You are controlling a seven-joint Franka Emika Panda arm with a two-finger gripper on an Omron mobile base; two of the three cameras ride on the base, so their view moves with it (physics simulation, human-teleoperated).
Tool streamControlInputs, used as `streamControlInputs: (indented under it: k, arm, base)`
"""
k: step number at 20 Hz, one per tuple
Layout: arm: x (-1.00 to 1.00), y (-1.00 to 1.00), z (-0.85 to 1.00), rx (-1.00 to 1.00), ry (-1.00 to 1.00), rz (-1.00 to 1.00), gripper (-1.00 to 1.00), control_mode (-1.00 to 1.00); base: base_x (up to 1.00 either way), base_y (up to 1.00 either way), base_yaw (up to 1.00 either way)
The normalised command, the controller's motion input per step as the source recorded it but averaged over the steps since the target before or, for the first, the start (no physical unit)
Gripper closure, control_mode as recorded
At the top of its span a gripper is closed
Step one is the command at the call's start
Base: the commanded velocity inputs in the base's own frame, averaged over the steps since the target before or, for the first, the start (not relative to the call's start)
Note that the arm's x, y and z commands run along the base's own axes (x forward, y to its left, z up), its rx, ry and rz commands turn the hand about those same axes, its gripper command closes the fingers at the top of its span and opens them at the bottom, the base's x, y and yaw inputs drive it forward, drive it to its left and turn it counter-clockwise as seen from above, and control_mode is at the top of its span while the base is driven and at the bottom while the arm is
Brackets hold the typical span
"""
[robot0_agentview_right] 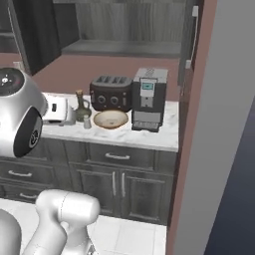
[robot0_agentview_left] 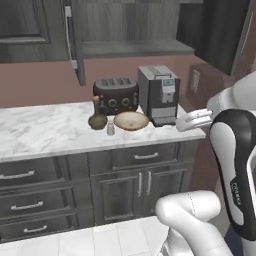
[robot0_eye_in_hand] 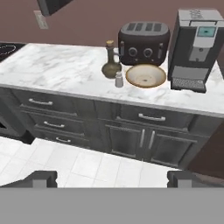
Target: Retrieve the bottle and the shaker from the cabinet and place them next to the mixing bowl on the counter. Then add garlic from the fridge to the mixing bowl.
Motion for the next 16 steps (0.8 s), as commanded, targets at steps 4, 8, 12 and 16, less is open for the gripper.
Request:
streamControlInputs:
  k: [4,8,12,16]
  arm:
    - [0.0,0.0,0.0,0.0,0.0,0.0,-1.0,1.0]
    - [0.0,0.0,0.0,0.0,0.0,0.0,-1.0,1.0]
    - [0.0,0.0,0.0,0.0,0.0,0.0,-1.0,1.0]
    - [0.0,0.0,0.0,0.0,0.0,0.0,-1.0,1.0]
  base:
    - [-0.62,0.23,0.01]
    - [-0.39,0.49,0.35]
    - [0.0,0.69,0.78]
    - [0.0,0.65,0.91]
